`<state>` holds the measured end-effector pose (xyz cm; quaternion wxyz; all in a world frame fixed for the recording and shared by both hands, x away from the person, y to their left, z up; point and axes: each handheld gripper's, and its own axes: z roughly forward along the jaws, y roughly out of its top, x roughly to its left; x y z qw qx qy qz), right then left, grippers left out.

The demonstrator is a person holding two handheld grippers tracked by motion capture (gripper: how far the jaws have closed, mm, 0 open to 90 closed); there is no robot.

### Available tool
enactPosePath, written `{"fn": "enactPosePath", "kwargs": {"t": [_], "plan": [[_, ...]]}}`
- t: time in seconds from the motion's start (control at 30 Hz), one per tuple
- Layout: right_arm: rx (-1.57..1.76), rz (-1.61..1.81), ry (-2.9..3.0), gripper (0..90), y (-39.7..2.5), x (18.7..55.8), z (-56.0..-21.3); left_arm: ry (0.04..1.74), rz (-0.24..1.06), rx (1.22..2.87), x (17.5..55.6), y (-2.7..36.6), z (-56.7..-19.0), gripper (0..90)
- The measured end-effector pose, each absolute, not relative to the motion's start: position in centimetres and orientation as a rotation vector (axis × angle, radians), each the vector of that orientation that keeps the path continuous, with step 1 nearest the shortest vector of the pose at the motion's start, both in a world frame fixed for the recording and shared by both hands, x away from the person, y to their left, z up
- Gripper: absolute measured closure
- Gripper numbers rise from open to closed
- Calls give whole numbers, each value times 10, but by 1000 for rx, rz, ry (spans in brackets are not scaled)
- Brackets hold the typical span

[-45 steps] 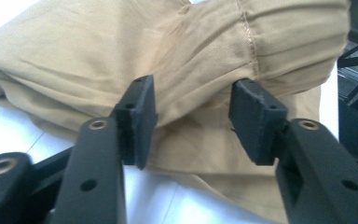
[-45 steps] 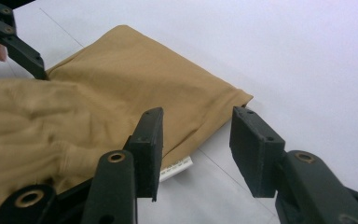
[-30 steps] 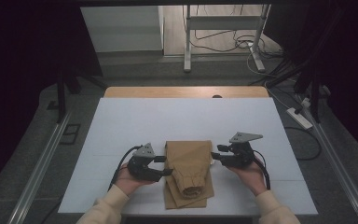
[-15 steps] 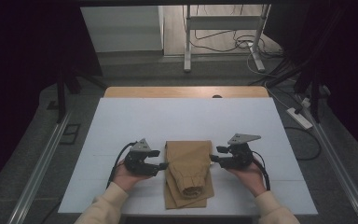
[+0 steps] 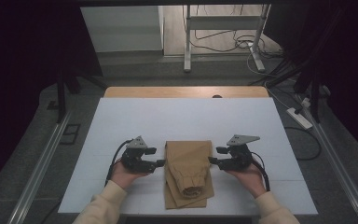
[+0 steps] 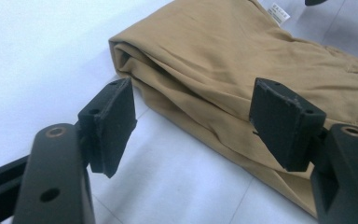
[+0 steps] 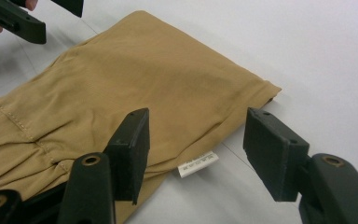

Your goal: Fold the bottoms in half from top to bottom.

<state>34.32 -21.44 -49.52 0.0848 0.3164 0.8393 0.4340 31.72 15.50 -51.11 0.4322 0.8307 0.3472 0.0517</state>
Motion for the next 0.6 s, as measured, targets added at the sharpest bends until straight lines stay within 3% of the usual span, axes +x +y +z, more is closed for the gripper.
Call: {"fn": "enactPosePath", "kwargs": {"t": [0.6], "plan": [[940,1286,2508,387,-212,347,-496,936,99,2050,336,150,-510,262]]}}
